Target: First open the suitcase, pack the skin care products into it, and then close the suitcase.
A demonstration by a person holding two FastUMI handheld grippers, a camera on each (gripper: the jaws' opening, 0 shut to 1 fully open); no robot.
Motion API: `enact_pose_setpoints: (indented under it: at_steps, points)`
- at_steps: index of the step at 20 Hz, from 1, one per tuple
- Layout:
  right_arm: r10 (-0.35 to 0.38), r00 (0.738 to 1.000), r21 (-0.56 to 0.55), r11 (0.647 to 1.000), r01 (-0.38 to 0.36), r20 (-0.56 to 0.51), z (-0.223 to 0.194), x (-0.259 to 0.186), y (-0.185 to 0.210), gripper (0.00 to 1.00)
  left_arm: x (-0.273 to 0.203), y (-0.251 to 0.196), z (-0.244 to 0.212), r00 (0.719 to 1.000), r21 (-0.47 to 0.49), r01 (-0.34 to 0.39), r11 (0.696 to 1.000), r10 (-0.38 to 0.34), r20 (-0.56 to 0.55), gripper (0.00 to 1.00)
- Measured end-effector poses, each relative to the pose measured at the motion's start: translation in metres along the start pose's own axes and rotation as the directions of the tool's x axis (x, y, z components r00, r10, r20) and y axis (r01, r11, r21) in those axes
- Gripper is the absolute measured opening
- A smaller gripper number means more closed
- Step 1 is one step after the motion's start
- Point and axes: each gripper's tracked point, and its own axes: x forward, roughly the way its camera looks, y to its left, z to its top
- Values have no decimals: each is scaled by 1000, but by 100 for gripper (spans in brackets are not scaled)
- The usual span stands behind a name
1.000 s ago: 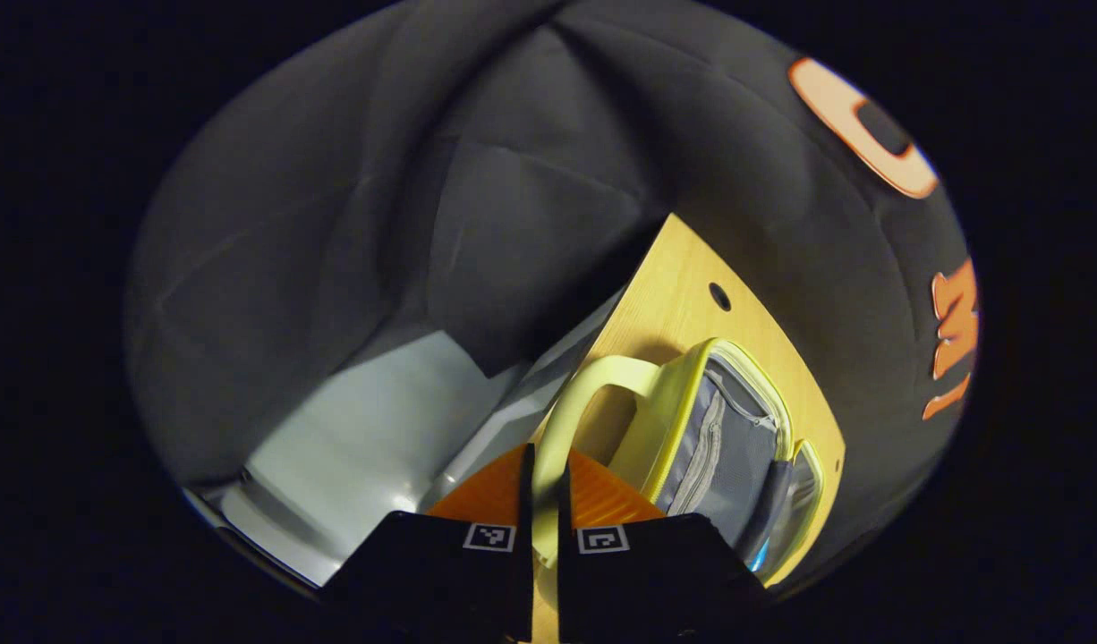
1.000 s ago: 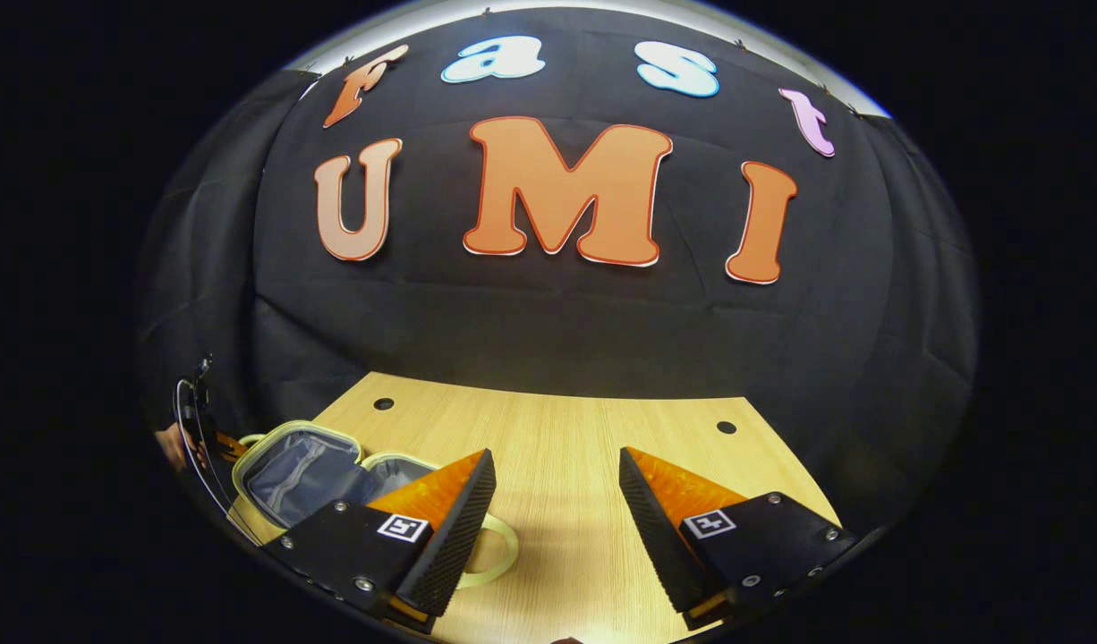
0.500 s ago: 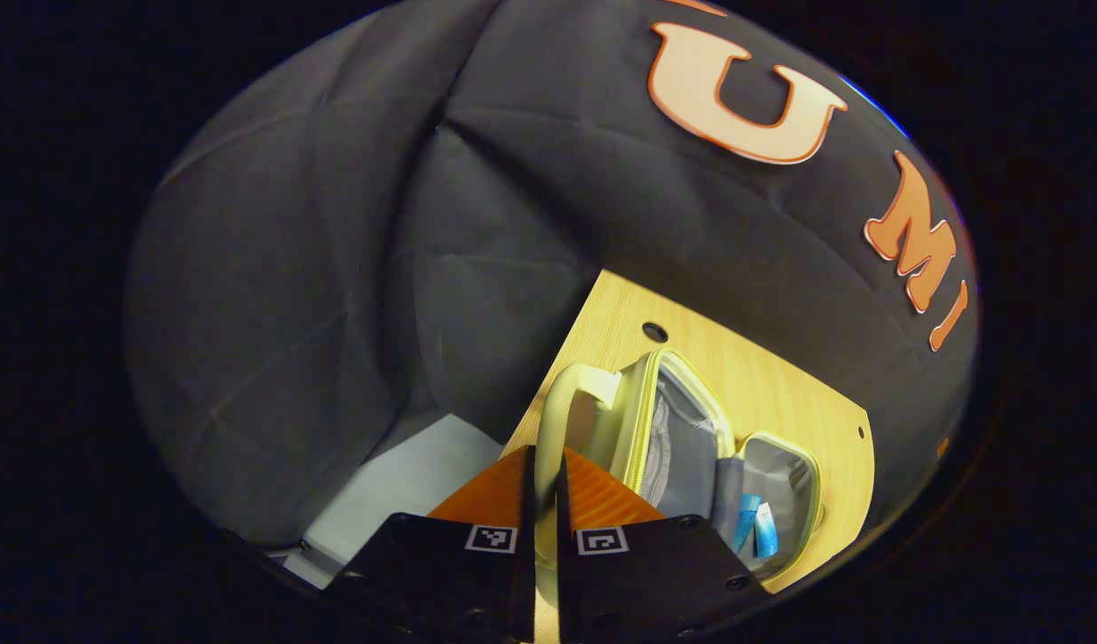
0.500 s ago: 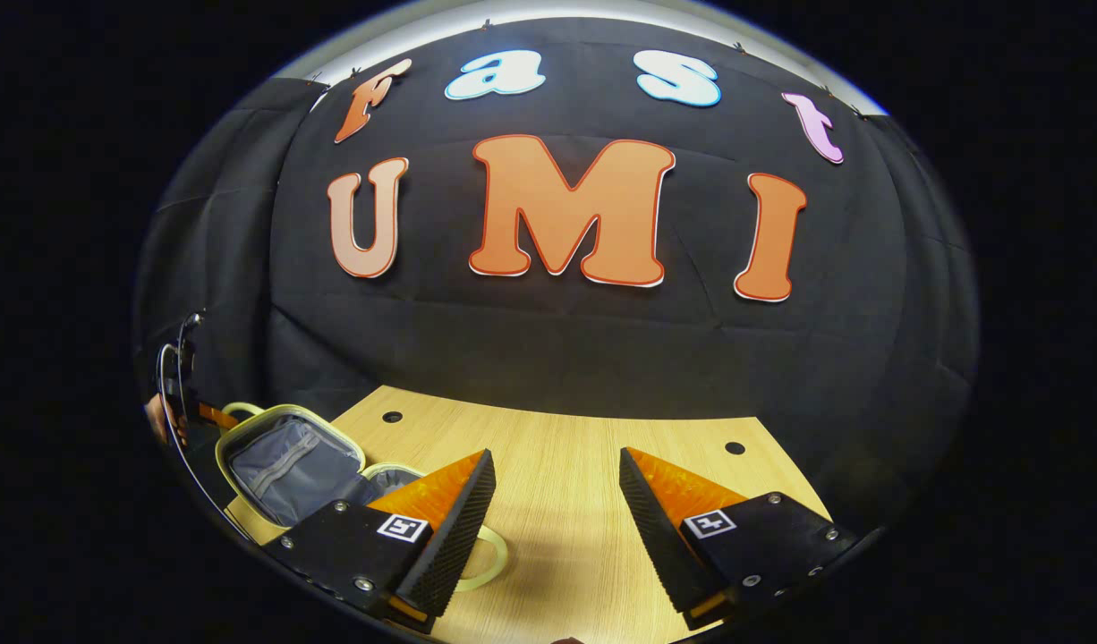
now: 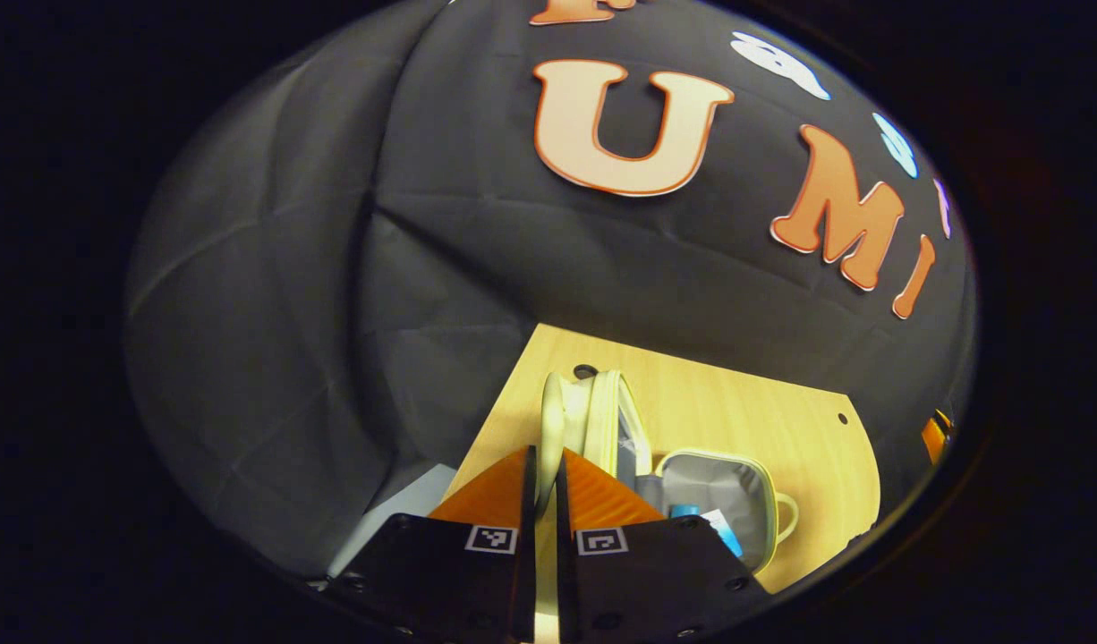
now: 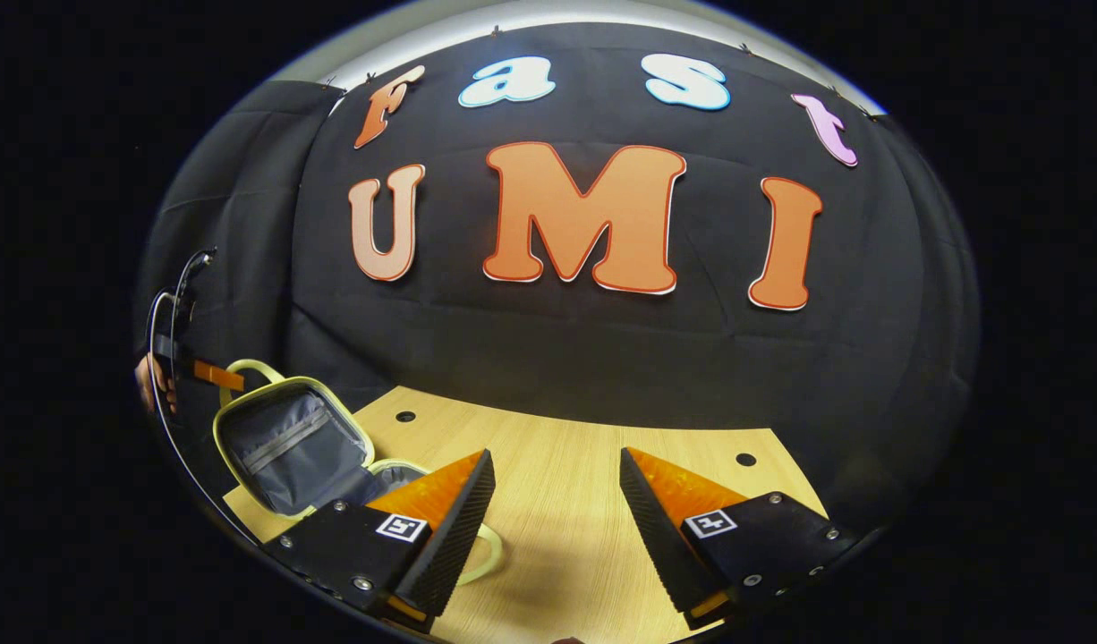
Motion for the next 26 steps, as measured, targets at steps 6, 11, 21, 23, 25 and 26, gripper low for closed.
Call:
enact_pose_setpoints:
  at_steps: [6,11,21,23,25,26]
  points:
    - [16,1000,28,999,-16,3,-7,1,-16,90,-27,-77,11,997,64,50,997,-54,49,10]
    - [39,999,34,999,-39,1,-13,3,-27,90,-40,-143,10,991,95,108,990,-115,67,10]
    - [43,999,43,998,-43,8,-27,-2,-61,90,-35,-286,-47,953,68,300,951,-302,15,10]
    - [30,999,50,998,-31,15,-28,-4,-73,90,-27,-310,-65,945,74,328,942,-328,-13,10]
    - [25,1000,67,997,-25,4,-35,-4,-82,89,-17,-329,-83,941,106,338,935,-336,-34,10]
    - [22,1000,73,997,-22,0,-38,-5,-85,89,-10,-339,-91,938,117,346,931,-343,-46,10]
